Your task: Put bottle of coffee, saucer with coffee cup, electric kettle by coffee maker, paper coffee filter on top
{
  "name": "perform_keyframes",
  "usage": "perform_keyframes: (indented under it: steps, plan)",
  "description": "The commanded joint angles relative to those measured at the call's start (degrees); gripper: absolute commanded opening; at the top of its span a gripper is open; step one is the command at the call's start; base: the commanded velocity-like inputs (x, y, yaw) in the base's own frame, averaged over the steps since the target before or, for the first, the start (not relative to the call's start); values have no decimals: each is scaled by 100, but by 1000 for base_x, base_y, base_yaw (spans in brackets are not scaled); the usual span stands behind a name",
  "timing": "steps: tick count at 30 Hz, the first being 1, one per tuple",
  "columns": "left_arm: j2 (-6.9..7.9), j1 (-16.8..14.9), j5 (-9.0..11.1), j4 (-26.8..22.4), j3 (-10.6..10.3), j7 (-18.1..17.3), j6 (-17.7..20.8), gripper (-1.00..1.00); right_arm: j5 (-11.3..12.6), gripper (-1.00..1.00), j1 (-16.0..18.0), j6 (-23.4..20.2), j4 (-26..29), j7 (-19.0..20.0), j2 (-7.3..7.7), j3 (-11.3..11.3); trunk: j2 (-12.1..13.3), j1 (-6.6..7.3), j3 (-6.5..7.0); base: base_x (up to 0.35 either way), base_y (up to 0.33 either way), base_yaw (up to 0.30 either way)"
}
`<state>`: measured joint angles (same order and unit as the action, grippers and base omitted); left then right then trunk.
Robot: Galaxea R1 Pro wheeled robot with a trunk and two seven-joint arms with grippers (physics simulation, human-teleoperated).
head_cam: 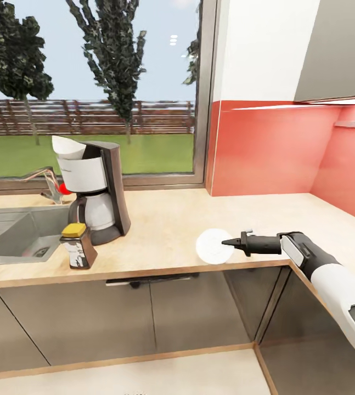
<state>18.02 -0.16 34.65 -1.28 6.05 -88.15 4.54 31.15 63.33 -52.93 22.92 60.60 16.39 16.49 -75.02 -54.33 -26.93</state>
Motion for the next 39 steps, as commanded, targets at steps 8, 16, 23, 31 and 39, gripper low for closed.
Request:
perform_keyframes:
  steps: [8,16,23,31,39]
  plan:
    - [0,-2,-47,-4,45,-17,50,100,36,-100,4,-33,2,22,-4,28,-3,0,-6,1,25,204]
    - [0,-2,-47,-4,45,-14,52,100,36,-100,4,-33,2,22,-5,21,-3,0,-6,0,122,19]
    - [0,-2,-47,-8,45,-10,53,100,40,-100,4,-33,2,54,-5,27,-3,0,-6,0,6,1]
    - [2,-2,-47,-5,45,-10,55,100,41,-100,4,-33,2,57,-5,21,-3,0,-6,88,106,0]
    - [8,-2,-47,-4,45,-10,55,100,40,-100,4,-33,2,57,-5,26,-3,0,-6,4,147,0]
